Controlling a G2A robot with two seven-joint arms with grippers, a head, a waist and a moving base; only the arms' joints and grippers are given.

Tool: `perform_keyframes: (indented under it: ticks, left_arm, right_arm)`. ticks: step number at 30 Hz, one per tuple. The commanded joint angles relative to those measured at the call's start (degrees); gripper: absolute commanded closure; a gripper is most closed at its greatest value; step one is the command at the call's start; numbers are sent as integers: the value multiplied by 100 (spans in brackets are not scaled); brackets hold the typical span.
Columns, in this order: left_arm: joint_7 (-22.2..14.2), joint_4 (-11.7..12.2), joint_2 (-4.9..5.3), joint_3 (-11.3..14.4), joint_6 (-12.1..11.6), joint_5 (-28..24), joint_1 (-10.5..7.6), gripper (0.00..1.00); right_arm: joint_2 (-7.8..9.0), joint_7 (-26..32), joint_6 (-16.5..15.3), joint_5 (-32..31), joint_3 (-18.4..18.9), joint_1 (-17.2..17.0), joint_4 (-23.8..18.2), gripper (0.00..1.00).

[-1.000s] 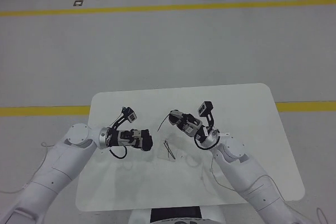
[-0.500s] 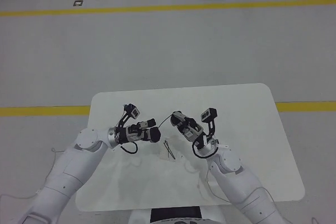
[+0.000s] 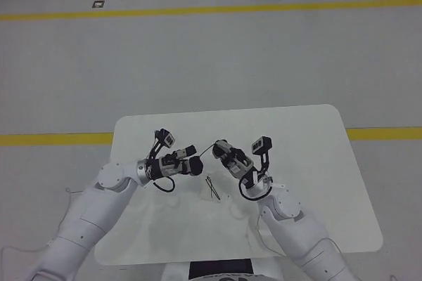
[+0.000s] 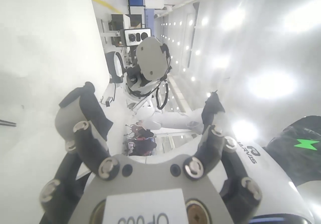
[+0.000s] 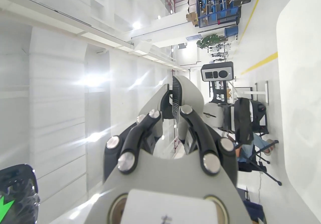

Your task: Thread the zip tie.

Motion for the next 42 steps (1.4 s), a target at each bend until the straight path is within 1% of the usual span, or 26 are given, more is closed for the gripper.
perform_keyframes:
  ticks: [1, 9, 14, 16, 18, 25, 27, 30, 36, 38, 39, 41, 42]
  left_arm:
    - [29, 46, -49, -28, 0, 20, 8, 0]
    - [27, 244, -263, -68, 0, 79, -20, 0]
    - [170, 244, -397, -175, 0, 218, 11, 0]
    - [169, 229, -438, -241, 0, 246, 36, 0]
    - [75, 202, -478, -303, 0, 255, 68, 0]
    - [75, 202, -478, -303, 0, 255, 68, 0]
    - [232, 126, -480, -275, 42, 319, 96, 0]
    - [285, 60, -471, -274, 51, 357, 126, 0]
    - [304, 9, -437, -341, 34, 379, 165, 0]
    - [306, -9, -425, -366, 35, 387, 176, 5]
    - [304, -16, -420, -375, 38, 387, 181, 10]
    - [303, -33, -409, -396, 36, 383, 193, 16]
    - [304, -39, -405, -403, 33, 379, 199, 22]
  right_arm:
    - [-20, -37, 0, 4, -32, -16, 19, 100]
    - [-110, -200, 0, 61, -179, 59, 119, 100]
    - [-168, -301, 0, 41, -278, 128, 187, 100]
    - [-187, -380, 0, 5, -287, 139, 199, 100]
    - [-206, -426, 0, -30, -295, 146, 209, 100]
    - [-217, -433, 0, -48, -296, 146, 215, 100]
    - [-216, -458, 12, -71, -291, 143, 209, 100]
    - [-205, -548, 51, -348, -259, 127, 174, 100]
    - [-182, -579, 64, -638, -166, 46, 90, 100]
    - [-171, -608, 79, -812, -131, 30, 61, 100]
    - [-166, -623, 87, -893, -117, 23, 48, 100]
    - [-154, -646, 117, -1053, -82, 9, 17, 100]
    - [-149, -665, 130, -1133, -65, 3, 3, 100]
